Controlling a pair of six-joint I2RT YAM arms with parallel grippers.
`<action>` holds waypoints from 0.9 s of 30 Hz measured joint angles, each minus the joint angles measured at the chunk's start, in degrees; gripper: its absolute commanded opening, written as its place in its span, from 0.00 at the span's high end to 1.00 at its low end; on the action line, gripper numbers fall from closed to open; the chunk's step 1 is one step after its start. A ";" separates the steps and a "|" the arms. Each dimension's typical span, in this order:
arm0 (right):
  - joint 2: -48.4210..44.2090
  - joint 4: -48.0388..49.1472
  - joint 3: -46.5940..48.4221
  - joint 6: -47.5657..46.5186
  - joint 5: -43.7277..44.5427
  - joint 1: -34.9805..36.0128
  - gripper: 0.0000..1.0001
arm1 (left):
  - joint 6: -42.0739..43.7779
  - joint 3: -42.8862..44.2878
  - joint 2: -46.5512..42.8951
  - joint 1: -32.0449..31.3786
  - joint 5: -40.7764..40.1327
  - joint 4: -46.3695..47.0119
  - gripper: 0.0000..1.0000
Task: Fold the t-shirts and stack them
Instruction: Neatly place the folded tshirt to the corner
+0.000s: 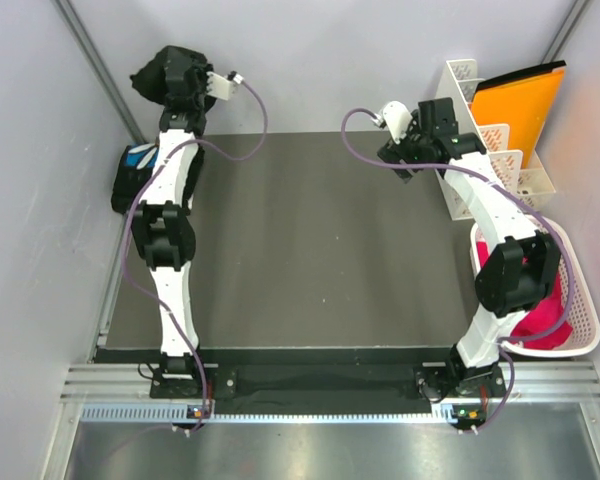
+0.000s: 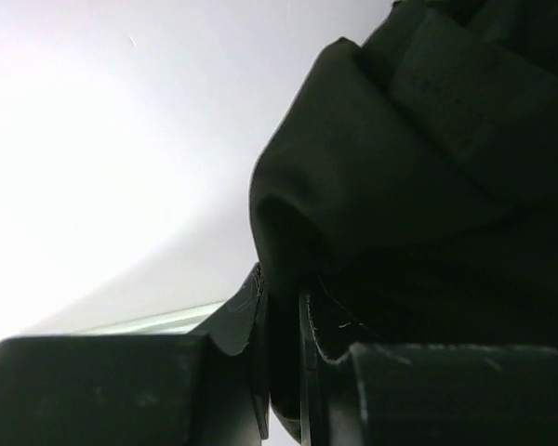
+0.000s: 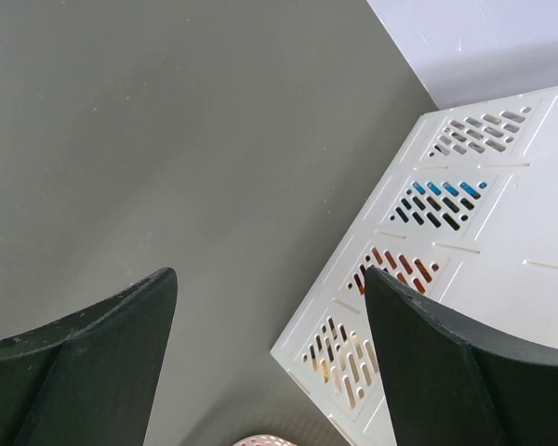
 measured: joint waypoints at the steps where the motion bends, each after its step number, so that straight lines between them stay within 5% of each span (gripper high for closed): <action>1: 0.00 0.00 0.00 0.11 -0.17 -0.04 0.19 | 1.64 -0.02 0.83 0.66 -0.02 2.45 1.00; 11: 0.00 -0.39 0.00 0.98 -1.14 -0.13 0.19 | 8.46 -13.51 2.78 10.32 6.99 17.33 1.00; 27: 0.00 -0.96 0.00 3.30 -3.19 -0.15 0.20 | 9.51 0.26 11.06 12.02 27.36 18.16 1.00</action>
